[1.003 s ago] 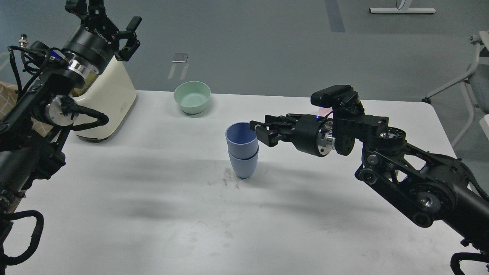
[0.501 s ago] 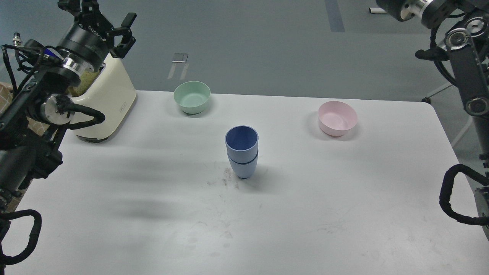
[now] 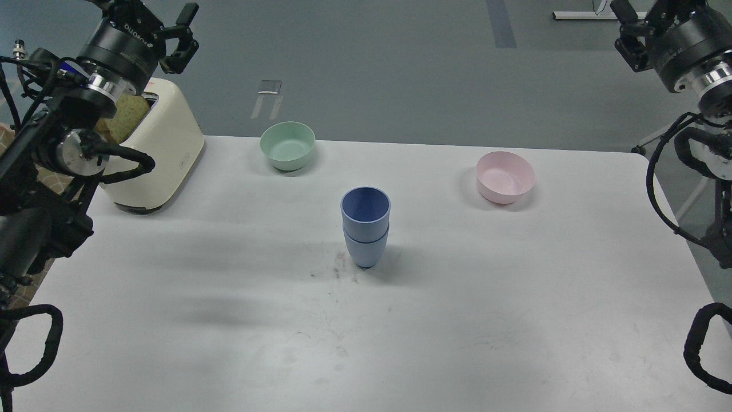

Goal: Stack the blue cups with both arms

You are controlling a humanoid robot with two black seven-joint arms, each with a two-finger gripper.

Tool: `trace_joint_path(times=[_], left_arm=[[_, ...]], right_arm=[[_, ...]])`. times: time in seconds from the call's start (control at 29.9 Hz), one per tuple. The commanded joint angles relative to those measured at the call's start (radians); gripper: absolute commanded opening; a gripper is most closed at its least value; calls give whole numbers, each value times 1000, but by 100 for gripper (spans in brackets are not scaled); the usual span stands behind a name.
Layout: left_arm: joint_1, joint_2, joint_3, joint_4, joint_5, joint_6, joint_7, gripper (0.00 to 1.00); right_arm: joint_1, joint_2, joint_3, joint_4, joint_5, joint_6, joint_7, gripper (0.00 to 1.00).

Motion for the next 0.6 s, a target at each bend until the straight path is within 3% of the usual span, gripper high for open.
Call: trace_joint_path(times=[0.0,0.23,0.57], left_arm=[[2,-6,-4,0,-36,1,0,98],[1,-3,-3,2,-64,3,2,98],[1,0,-4,-1,-65,6,2,98]], right_arm=[[-26,9,41,2,27,-3,16,100],[-67,36,94,-3,476,10,19,100],[-75,38,48,20,485,14,17,100]])
